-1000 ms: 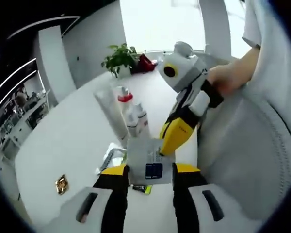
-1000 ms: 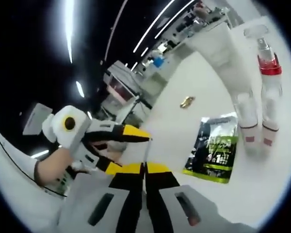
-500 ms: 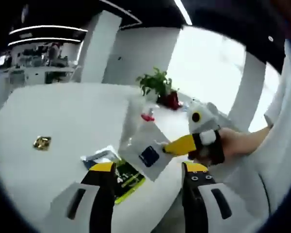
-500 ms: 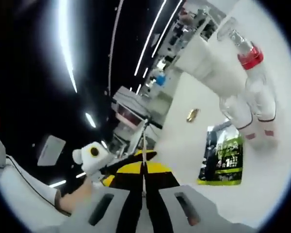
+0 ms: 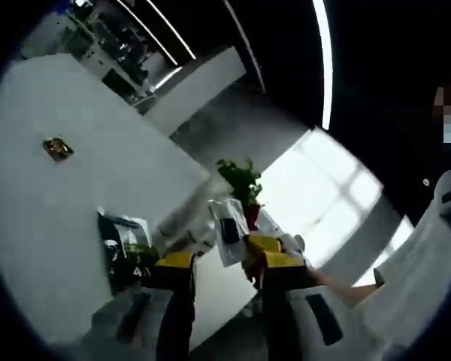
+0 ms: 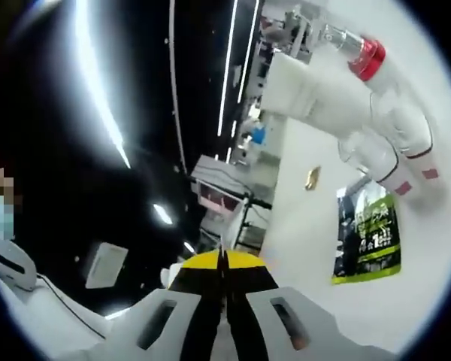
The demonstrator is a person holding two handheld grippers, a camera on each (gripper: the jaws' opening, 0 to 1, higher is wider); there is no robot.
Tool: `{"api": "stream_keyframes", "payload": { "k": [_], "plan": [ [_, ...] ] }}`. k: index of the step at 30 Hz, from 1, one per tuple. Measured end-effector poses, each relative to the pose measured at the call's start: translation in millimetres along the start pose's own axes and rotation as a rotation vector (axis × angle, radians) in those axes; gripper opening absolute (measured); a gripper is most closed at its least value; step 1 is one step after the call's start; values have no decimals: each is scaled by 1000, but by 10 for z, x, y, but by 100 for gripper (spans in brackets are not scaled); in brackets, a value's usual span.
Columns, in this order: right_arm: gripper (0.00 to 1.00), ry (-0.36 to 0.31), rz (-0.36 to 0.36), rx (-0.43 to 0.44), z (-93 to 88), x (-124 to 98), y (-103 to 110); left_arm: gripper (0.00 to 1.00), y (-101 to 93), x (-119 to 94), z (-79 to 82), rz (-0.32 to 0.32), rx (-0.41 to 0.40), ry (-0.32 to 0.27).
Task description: Arrange the skincare products in the storage area until every visible bottle or jar stands upright without overlapping.
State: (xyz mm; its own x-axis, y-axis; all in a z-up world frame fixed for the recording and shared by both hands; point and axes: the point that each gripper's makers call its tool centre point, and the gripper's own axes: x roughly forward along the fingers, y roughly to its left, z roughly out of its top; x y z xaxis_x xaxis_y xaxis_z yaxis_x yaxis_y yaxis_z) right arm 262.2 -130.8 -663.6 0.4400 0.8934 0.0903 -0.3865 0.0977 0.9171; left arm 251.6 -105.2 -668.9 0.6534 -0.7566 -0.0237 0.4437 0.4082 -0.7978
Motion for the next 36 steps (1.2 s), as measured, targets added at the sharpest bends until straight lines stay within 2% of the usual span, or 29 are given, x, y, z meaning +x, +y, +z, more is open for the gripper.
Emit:
{"api": "stream_keyframes", "payload": {
  "k": [3, 6, 11, 13, 15, 18, 21, 25, 28, 31, 33, 36],
  "plan": [
    [1, 1, -8, 1, -6, -5, -19, 5, 2, -15, 38, -3, 7, -10],
    [1, 0, -15, 9, -5, -5, -53, 0, 23, -35, 6, 7, 14, 13],
    [2, 14, -54, -15, -25, 0, -119, 0, 146, -46, -12, 63, 2, 30],
    [2, 41, -105, -88, -41, -8, -197, 0, 211, -59, -54, 103, -34, 63],
    [7, 81, -134, -157, -64, -7, -224, 0, 212, -57, -58, 99, -54, 78],
    [18, 93, -98, -172, -64, 38, -147, 0, 195, -81, 15, 56, -106, 49],
    [20, 102, -82, -174, -15, 49, -135, 0, 217, -95, -3, 62, -126, 61],
    [21, 122, -101, -240, 120, 83, -145, 0, 196, -104, -42, 49, -161, 83],
    [20, 164, -108, -298, 212, 110, -138, 0, 192, -112, -44, 41, -178, 92],
    [16, 242, -134, -385, 291, 123, -165, 0, 194, -119, -57, 49, -193, 94],
    [15, 284, -149, -443, 288, 144, -163, 0, 194, -122, -69, 62, -191, 96],
    [15, 329, -156, -477, 238, 215, -138, 0, 195, -134, -67, 67, -192, 94]
  ]
}}
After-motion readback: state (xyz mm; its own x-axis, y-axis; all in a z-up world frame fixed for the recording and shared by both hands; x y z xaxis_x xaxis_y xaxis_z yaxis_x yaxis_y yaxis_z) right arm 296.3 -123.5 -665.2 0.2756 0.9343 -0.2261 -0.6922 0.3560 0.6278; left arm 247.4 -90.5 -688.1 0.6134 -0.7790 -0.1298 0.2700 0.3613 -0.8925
